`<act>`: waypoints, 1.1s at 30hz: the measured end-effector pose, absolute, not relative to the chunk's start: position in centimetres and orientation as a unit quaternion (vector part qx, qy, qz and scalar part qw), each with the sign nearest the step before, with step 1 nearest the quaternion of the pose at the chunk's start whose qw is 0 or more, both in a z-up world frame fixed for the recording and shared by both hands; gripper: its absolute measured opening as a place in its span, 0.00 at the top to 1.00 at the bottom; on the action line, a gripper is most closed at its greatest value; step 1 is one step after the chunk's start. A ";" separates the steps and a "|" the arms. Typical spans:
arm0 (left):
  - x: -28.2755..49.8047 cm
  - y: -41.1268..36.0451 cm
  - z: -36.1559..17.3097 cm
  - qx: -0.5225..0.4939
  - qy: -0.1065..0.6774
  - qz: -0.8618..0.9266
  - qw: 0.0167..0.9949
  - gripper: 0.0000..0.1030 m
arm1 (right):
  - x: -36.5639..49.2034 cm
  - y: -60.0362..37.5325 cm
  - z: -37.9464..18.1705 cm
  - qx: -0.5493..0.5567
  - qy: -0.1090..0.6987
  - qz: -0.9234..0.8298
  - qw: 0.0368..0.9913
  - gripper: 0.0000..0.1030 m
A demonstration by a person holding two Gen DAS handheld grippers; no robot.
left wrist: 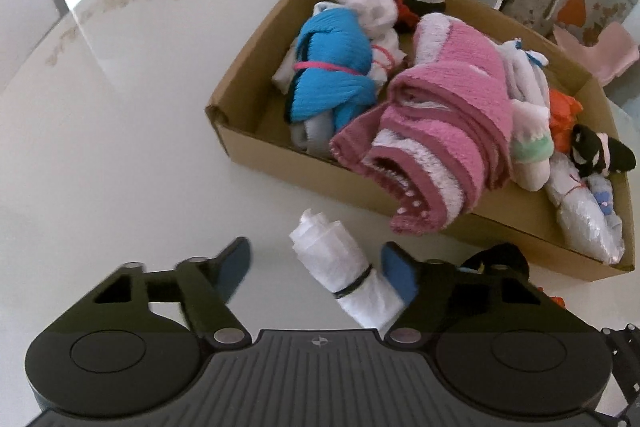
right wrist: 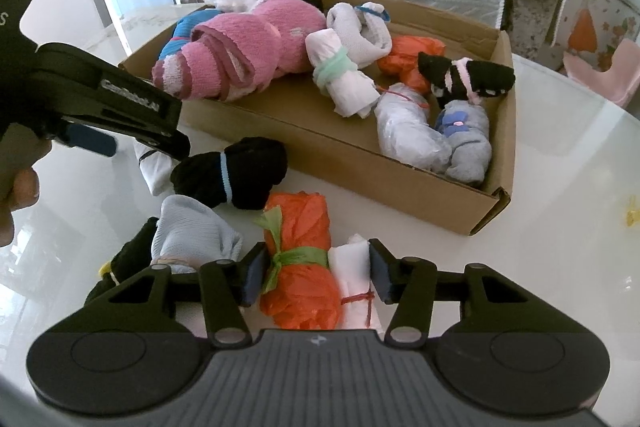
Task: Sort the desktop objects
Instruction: 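Grasp the white sock with black band with the left tool while the right tool grasps the orange-wrapped sock, then carry both held socks into the cardboard box and open both tools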
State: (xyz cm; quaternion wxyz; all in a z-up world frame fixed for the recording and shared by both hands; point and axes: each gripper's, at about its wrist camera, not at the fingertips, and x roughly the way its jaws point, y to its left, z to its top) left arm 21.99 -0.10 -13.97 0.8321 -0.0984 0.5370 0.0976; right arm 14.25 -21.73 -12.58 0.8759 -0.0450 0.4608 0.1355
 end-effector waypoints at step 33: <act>21.8 0.6 -3.2 -0.034 0.429 0.026 0.902 0.62 | 17.3 -24.3 -4.1 -0.012 0.389 0.124 0.913 0.57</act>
